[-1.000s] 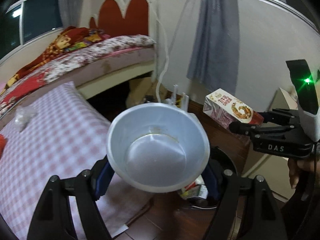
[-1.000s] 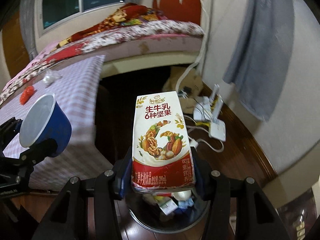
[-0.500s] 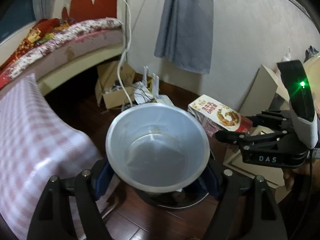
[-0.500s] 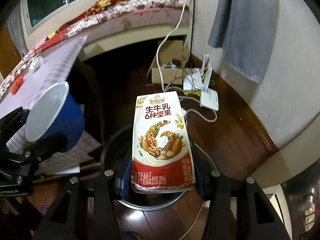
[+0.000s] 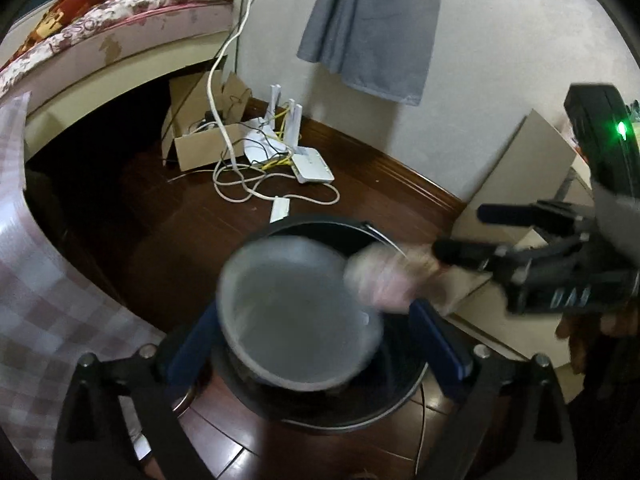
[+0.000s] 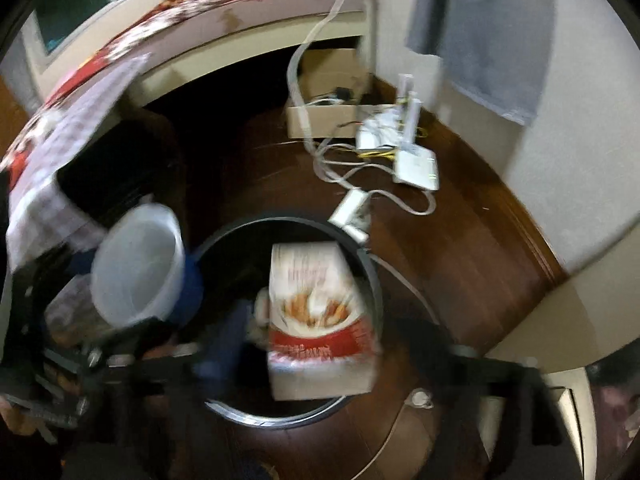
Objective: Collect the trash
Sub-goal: 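Open both tools to drop the blue bowl and milk carton into the bin, then move both open tools back over the tablecloth toward the red and clear bags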
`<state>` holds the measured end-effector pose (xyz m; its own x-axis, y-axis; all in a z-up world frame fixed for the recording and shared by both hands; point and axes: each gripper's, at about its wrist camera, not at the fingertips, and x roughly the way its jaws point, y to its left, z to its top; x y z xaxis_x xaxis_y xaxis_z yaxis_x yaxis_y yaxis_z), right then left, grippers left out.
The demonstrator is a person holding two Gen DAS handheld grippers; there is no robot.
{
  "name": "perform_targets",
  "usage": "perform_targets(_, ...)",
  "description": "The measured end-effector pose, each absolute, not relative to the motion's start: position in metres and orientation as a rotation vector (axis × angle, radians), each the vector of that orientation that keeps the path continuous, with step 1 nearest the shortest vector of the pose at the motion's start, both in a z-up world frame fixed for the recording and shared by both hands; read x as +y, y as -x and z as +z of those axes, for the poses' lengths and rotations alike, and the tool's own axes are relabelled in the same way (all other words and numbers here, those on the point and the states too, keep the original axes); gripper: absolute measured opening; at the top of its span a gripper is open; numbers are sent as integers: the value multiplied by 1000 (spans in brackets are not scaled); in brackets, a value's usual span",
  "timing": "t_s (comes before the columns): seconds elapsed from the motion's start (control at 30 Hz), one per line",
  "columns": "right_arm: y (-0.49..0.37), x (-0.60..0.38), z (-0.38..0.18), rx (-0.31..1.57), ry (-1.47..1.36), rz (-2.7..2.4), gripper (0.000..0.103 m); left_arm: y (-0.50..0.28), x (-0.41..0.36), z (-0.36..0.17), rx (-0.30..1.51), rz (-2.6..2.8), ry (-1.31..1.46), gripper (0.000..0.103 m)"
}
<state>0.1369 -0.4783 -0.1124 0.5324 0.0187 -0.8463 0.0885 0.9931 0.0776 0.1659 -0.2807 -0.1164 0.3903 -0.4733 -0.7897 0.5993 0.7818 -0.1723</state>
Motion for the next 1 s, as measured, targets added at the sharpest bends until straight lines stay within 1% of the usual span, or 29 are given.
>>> perform_targets(0.07,-138,-484,-108,997,-128,-60,86,-167,-281,-120,960,-667,-156,95)
perform_targets(0.13,-139,-490,-107,996,-144,-80,86,-168,-281,-122,957,-648,-160,98)
perform_targets(0.17,-139,-491,-107,998,-148,-89,90,-168,-280,-122,954,-643,-160,99)
perform_targets(0.2,-139,-491,-107,999,-145,-98,100,-169,-279,-121,948,-635,-161,99)
perform_targets(0.23,-140,-490,-107,999,-139,-103,102,-170,-279,-121,944,-631,-164,99)
perform_targets(0.83,-132,-475,-101,999,-53,-116,102,-165,-271,-104,888,-577,-189,101)
perform_targets(1.0,-126,-470,-93,973,-34,-114,102,-160,-267,-97,874,-557,-187,102)
